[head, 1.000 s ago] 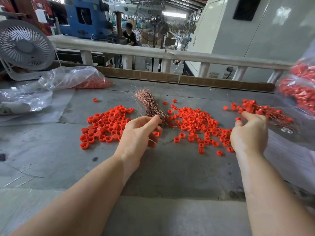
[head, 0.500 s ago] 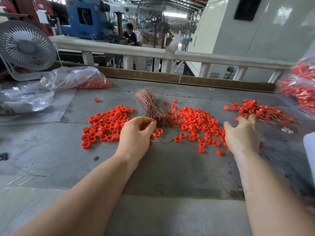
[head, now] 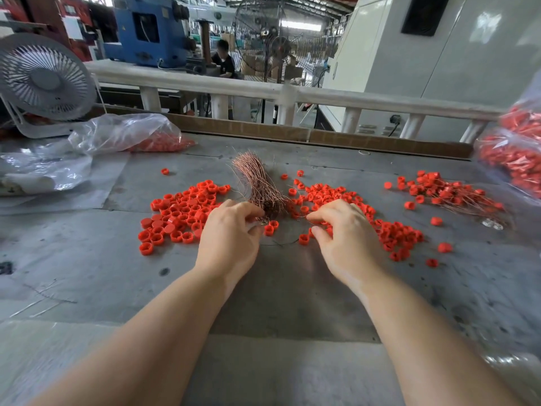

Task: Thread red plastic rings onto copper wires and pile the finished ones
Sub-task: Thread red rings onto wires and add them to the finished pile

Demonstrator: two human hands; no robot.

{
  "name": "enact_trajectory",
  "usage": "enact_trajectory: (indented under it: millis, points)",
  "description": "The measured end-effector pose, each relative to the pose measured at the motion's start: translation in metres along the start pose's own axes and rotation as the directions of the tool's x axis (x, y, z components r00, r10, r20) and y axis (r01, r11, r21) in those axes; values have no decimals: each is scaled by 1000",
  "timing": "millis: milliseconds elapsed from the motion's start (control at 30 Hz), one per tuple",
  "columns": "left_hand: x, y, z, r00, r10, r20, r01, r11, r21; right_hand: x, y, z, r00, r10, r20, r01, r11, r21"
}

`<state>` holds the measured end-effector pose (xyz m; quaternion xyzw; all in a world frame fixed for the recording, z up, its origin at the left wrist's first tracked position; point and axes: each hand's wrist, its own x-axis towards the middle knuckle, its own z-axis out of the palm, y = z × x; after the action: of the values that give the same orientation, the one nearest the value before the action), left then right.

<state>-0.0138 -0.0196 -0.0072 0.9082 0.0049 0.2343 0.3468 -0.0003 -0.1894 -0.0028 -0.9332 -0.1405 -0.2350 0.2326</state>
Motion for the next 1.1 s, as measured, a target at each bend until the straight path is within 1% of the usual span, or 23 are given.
enact_trajectory:
  millis: [67, 167, 267, 433, 500, 600, 733, 833, 900, 1000, 1100]
  points:
    - [-3, 2, 1, 996, 59, 70, -64, 996, 69, -1, 0, 0, 1000, 4, 20, -4, 1000, 18]
    - [-4, 4, 2, 988, 96, 120, -104, 992, 65, -2, 0, -1, 999, 23, 27, -24, 999, 42]
    - [-1, 4, 1, 997, 46, 60, -46, 999, -2, -2, -1, -1, 999, 26, 33, -27, 998, 48]
    - [2, 0, -4, 999, -18, -42, 19, 1000, 18, -2, -1, -1, 999, 26, 30, -28, 998, 60]
    - [3, -2, -5, 998, -45, -50, 46, 998, 33, -2, -1, -1, 999, 23, 34, -25, 998, 58]
    - [3, -2, -5, 999, -39, -35, 40, 999, 32, -2, -1, 0, 999, 22, 47, -24, 998, 50]
    - [3, 1, -2, 1000, 3, 23, -2, 1000, -20, -3, -1, -1, 998, 19, 55, -22, 999, 48]
    - [2, 1, -2, 999, -11, 42, 14, 997, -81, -3, -1, -1, 998, 19, 58, -22, 998, 51]
    - [3, 2, -2, 1000, -24, 18, 26, 992, -122, -3, -2, -1, 998, 19, 59, -22, 998, 54]
    - [6, 2, -5, 998, -31, -57, 22, 986, -163, -3, -2, -2, 998, 22, 57, -25, 998, 63]
    - [7, -1, -7, 995, -45, -93, 32, 991, -133, -3, -2, -1, 998, 23, 62, -27, 998, 64]
